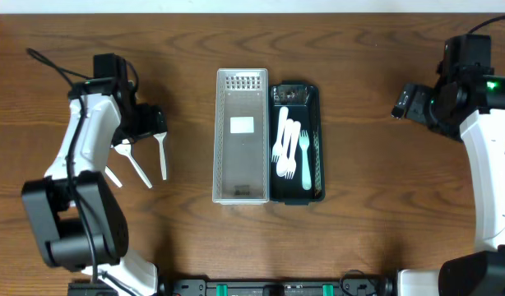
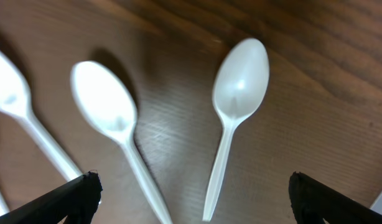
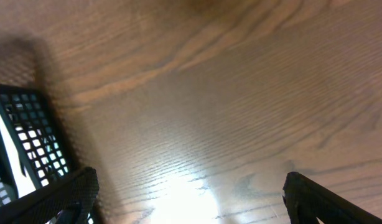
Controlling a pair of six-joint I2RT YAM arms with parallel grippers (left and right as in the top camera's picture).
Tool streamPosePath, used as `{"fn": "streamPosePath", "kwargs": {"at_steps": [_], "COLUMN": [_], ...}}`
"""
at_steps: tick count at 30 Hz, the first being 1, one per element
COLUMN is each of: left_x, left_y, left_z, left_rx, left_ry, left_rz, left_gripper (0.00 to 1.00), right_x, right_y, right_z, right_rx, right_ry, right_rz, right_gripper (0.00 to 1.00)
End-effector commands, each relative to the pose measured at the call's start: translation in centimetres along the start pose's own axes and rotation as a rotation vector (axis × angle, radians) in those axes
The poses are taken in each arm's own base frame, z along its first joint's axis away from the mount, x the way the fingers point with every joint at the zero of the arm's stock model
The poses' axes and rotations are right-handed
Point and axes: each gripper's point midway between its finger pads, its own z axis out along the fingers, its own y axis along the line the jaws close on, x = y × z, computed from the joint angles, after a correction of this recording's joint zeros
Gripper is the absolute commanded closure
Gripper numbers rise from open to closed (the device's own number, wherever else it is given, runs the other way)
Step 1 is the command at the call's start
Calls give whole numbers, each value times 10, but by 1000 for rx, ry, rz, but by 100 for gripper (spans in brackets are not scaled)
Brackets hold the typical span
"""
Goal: Pack container
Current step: 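Lower the left gripper onto a white spoon and grasp its handle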
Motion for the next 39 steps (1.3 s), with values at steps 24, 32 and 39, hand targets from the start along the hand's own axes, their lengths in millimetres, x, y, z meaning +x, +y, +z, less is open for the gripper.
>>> {"fn": "streamPosePath", "kwargs": {"at_steps": [24,32,39], "left_x": [24,27,28], "left_y": [-13,-13,-13], "left_z": [77,78,78], "left_rx": [11,9,9], "left_ry": [192,207,209], "left_rz": [139,139,139], "left_gripper": [2,5,51], "right_x": [4,4,5], "right_y": [0,0,-1], "right_z": [10,10,10], "right_rx": [0,0,1], "right_ry": [14,16,19], "right_rz": [-17,-17,-17], "right_gripper": [2,2,2]}}
